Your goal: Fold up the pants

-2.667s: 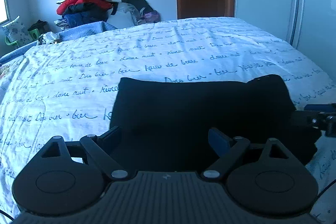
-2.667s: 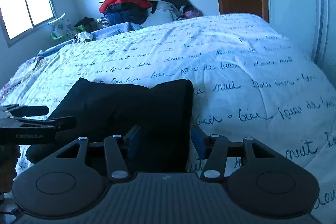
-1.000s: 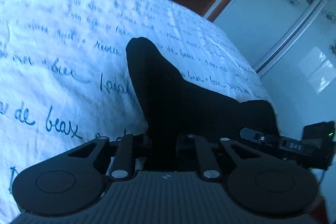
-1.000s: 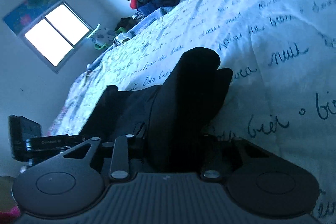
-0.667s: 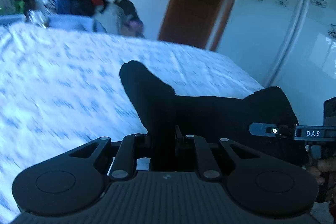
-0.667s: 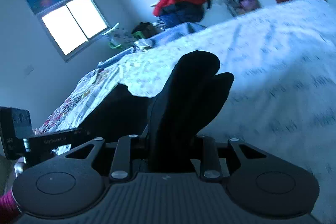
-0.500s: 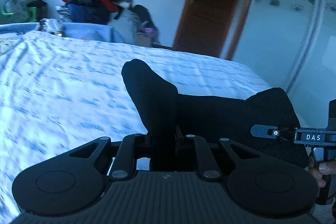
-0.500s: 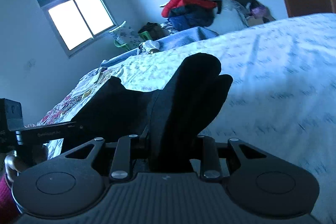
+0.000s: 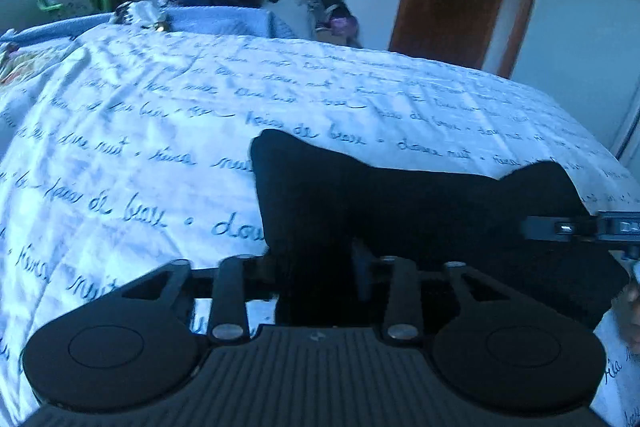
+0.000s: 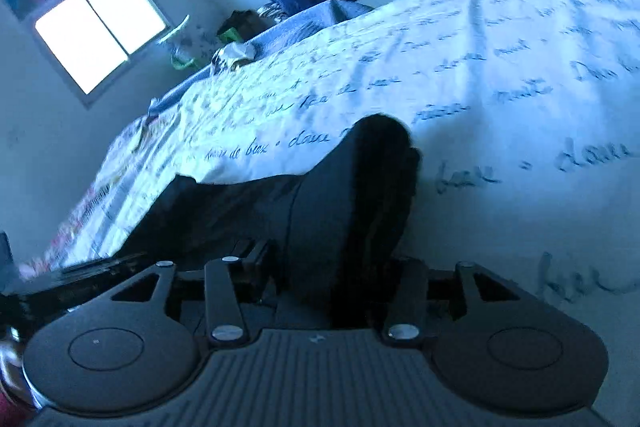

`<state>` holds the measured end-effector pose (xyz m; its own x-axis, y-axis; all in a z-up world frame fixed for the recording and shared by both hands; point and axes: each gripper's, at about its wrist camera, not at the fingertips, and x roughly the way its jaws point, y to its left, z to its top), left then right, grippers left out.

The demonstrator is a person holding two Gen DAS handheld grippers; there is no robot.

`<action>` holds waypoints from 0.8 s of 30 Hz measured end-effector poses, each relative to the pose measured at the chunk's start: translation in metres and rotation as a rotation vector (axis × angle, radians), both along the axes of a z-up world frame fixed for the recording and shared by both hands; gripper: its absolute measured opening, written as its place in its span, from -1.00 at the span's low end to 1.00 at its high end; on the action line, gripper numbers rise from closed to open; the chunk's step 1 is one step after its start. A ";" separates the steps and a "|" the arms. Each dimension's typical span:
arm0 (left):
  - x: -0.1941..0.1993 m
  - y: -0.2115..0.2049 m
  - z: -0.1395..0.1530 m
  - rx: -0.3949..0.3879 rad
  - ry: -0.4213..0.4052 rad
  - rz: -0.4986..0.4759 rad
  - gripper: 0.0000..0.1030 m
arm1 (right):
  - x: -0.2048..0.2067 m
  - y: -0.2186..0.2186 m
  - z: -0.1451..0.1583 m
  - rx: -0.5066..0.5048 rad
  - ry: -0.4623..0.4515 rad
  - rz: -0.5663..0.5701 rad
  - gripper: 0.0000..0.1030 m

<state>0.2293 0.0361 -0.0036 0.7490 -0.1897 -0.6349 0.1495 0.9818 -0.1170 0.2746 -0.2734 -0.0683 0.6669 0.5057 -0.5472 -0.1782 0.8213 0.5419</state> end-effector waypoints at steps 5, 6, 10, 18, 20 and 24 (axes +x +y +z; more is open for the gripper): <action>-0.031 0.007 0.017 0.012 -0.070 0.077 -0.19 | -0.043 -0.009 0.022 -0.172 -0.101 -0.130 0.02; -0.042 0.004 0.022 0.023 -0.087 0.085 -0.18 | -0.052 -0.006 0.028 -0.228 -0.144 -0.149 0.03; -0.070 -0.009 0.031 0.034 -0.102 0.093 -0.17 | -0.090 0.011 0.046 -0.301 -0.296 -0.039 0.03; -0.089 -0.040 0.007 0.181 -0.073 0.030 -0.11 | -0.099 0.046 0.023 -0.429 -0.224 0.032 0.03; -0.097 -0.039 0.012 0.162 -0.084 0.026 -0.02 | -0.111 0.047 0.030 -0.381 -0.255 0.028 0.02; -0.096 -0.044 0.003 0.187 -0.068 0.048 0.19 | -0.110 0.054 0.019 -0.419 -0.239 0.029 0.00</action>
